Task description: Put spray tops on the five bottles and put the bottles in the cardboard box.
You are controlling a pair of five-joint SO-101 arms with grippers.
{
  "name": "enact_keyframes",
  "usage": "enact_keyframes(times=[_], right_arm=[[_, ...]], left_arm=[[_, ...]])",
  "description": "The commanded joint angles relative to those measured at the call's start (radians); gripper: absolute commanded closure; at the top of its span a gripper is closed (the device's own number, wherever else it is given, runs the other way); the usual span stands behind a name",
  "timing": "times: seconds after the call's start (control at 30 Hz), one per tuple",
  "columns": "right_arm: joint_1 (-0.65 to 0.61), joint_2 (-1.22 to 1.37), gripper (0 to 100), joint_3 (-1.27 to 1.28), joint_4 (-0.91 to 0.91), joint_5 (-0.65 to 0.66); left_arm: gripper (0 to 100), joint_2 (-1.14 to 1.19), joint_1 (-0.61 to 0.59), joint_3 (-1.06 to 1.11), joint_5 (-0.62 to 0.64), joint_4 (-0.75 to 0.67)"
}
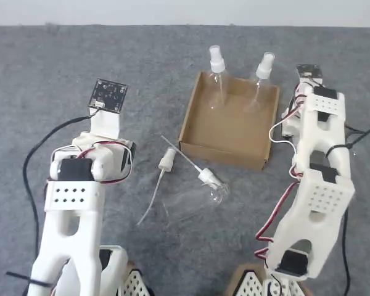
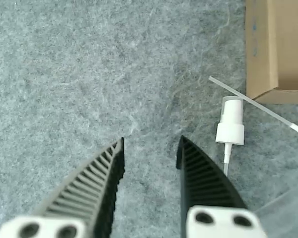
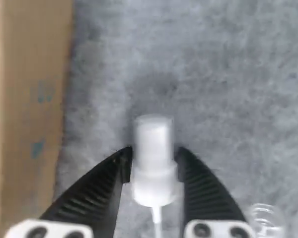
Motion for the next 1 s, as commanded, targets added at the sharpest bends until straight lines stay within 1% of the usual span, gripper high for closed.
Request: enact_keyframes(times=[0.0,0.17,0.33,0.4,0.47,0.6,0.77,0.87,0.97], right_arm=[[0.042,-0.035,97.9,-0.049,0.03,0.011],[0.038,-0.174,97.4,-0.051,0.159,0.011],[-0.024,-0.366,97.4,-0.049,0.275,0.006],[-0.064,-0.441,97.4,-0.049,0.312,0.002],[-0.12,-0.51,97.4,-0.049,0.351,0.0],[-0.305,-0.622,97.4,-0.049,0.406,-0.058],[-0.57,-0.697,97.4,-0.049,0.406,-0.132],[-0.737,-0.693,97.4,-0.046,0.374,-0.186],[-0.872,-0.641,97.4,-0.048,0.308,-0.252]], left_arm=[[84,-0.003,0.002,-0.004,0.008,-0.006],[84,-0.003,0.0,-0.004,0.008,-0.008],[84,-0.003,-0.003,-0.01,0.005,-0.008],[84,-0.011,-0.037,-0.018,0.003,-0.008],[84,-0.009,-0.098,-0.05,0.0,-0.002],[84,-0.002,-0.235,-0.124,-0.068,0.012],[84,-0.002,-0.39,-0.162,-0.135,0.006],[84,-0.002,-0.428,-0.162,-0.178,0.006],[84,-0.002,-0.448,-0.16,-0.184,0.006]])
